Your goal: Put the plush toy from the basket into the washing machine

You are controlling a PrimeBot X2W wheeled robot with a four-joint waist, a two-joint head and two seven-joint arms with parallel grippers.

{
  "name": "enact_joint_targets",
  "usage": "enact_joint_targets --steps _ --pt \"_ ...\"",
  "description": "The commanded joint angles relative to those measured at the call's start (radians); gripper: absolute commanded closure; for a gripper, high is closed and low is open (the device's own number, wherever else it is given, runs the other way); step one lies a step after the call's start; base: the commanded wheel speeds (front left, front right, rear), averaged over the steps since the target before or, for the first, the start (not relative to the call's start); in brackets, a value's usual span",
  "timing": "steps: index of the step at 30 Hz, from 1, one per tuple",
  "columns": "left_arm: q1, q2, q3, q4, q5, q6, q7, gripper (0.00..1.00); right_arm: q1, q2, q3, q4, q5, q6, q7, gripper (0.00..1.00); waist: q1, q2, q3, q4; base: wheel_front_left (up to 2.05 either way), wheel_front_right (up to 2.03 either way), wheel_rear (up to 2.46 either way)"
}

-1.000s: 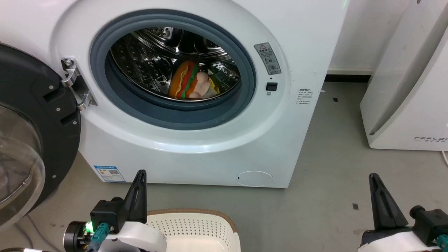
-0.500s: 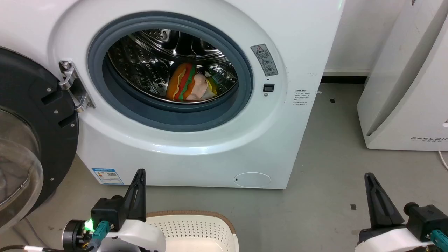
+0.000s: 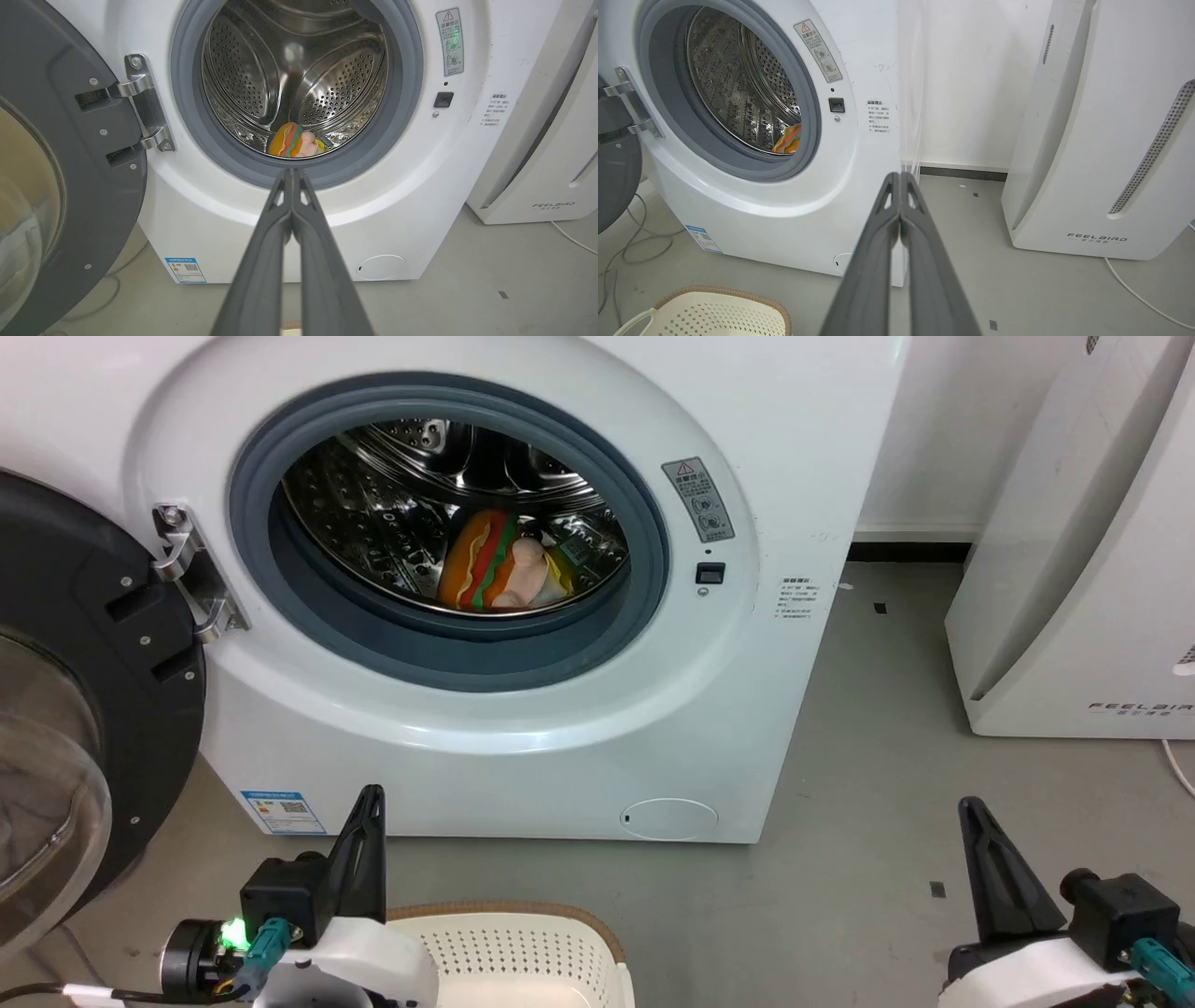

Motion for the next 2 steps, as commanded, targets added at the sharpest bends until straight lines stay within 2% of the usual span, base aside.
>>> enact_joint_targets --steps 1,2 --pt "0.012 -0.007 0.008 -0.009 0.012 -0.004 0.005 1.00 -0.016 0.000 0.004 0.003 -0.013 0.000 0.005 1.00 0.0000 0.0000 -0.001 -0.001 0.00 0.00 0.00" --pt "0.013 -0.008 0.009 -0.009 0.014 -0.004 0.007 1.00 -0.017 0.000 0.005 0.004 -0.014 0.000 0.007 1.00 0.0000 0.0000 -0.001 -0.002 0.00 0.00 0.00"
